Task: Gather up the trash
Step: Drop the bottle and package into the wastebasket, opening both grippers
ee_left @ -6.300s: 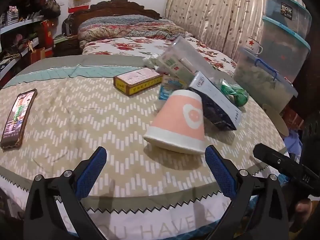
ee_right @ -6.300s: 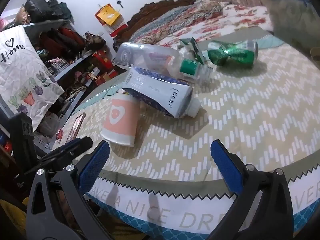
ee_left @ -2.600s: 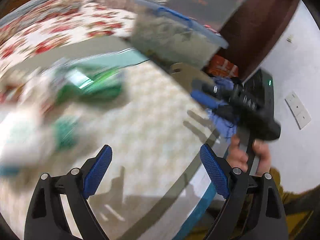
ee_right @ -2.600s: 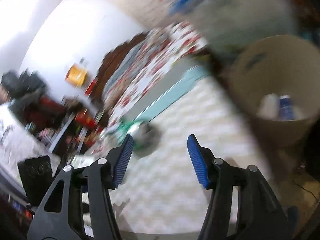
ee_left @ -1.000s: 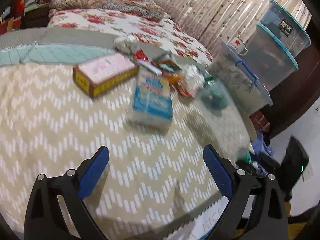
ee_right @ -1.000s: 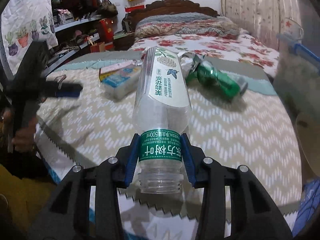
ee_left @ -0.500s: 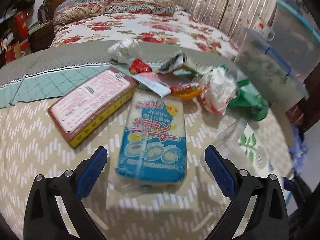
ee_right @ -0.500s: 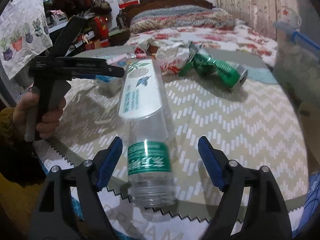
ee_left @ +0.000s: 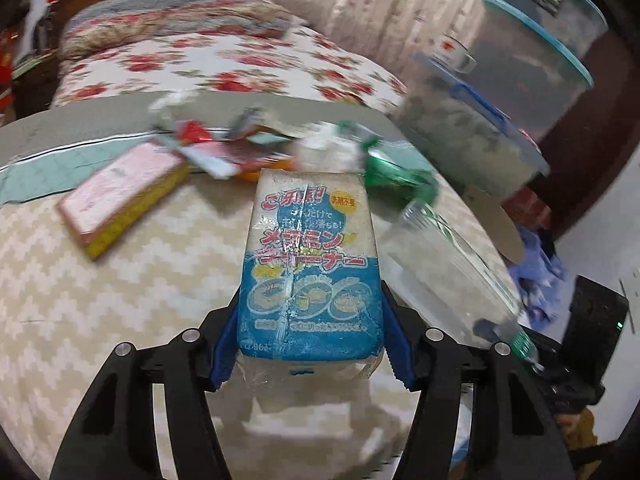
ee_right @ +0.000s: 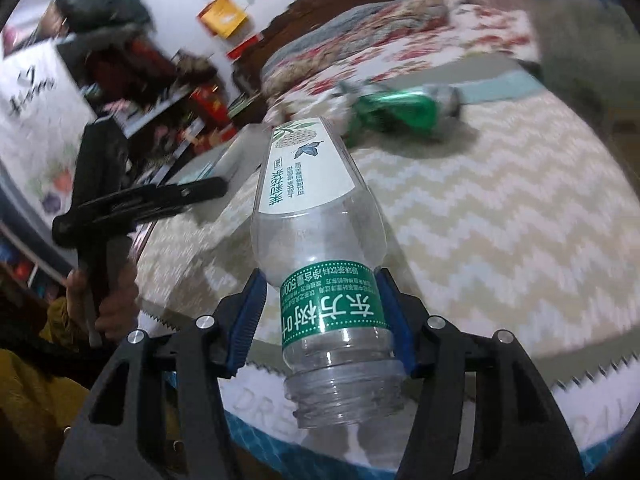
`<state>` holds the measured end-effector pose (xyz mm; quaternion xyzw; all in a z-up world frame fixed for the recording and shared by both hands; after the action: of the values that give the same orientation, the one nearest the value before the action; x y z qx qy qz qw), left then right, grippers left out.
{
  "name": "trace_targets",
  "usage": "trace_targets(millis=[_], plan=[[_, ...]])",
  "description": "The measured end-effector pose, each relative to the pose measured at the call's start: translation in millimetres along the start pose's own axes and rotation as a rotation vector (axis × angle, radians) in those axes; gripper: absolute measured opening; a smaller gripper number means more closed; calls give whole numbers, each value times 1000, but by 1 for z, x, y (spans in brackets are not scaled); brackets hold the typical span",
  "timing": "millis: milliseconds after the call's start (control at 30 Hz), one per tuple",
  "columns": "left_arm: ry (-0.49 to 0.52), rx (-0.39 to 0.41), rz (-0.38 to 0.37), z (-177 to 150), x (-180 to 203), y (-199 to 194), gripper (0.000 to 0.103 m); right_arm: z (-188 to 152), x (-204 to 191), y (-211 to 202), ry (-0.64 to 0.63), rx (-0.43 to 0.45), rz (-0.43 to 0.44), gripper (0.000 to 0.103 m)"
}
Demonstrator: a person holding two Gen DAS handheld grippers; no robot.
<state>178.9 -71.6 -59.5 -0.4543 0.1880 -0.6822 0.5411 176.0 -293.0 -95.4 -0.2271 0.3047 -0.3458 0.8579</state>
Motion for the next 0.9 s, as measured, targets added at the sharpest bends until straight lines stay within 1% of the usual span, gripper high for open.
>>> trace_targets(millis=[67, 133, 167, 267, 333, 367, 400, 467, 533, 633, 700, 733, 767, 800, 833, 900], plan=[[30, -25, -27, -2, 21, 10, 58, -2, 11, -11, 33, 27, -13, 58], [86, -50, -53, -3, 51, 24, 58, -4, 24, -26, 75, 70, -38, 58], [103, -57, -59, -3, 61, 28, 58, -5, 33, -36, 101, 96, -56, 58], [183, -93, -103, -4, 109, 50, 58, -7, 63, -66, 172, 167, -129, 58], [240, -115, -132, 1, 147, 70, 58, -9, 87, -87, 232, 214, -175, 58], [256, -127, -145, 3, 159, 78, 58, -9, 102, -97, 274, 237, -201, 58], [280, -149, -168, 7, 183, 91, 58, -11, 119, -108, 322, 258, -229, 58], [306, -181, -190, 12, 211, 109, 58, -14, 148, -124, 407, 290, -269, 58], [335, -227, -213, 16, 249, 134, 58, -18, 181, -137, 511, 315, -297, 58], [375, -279, -214, 17, 292, 168, 59, -22, 213, -148, 595, 331, -321, 58], [408, -294, -191, 16, 322, 193, 62, -21, 233, -153, 636, 342, -357, 59], [418, -295, -180, 15, 329, 200, 73, -20, 241, -154, 648, 344, -369, 60], [430, -296, -165, 15, 339, 211, 79, -19, 250, -155, 667, 346, -383, 63], [441, -289, -140, 16, 349, 222, 84, -17, 258, -155, 685, 349, -392, 75], [443, -284, -121, 16, 355, 231, 84, -16, 262, -157, 697, 367, -412, 80], [439, -302, -104, 14, 359, 241, 84, -15, 262, -165, 677, 393, -450, 80]])
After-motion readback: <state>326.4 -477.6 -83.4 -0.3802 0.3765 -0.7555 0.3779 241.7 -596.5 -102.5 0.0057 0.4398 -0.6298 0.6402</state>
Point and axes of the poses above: each gripper's, at about its wrist camera, not at the fingertips, and y roughly the way its jaws point, x to its right, z to its top, the point moved 7 cm from there along y, roughly the way its jaws point, and after that the axes turned 10 degrees about -y, right-handed, at the moved point
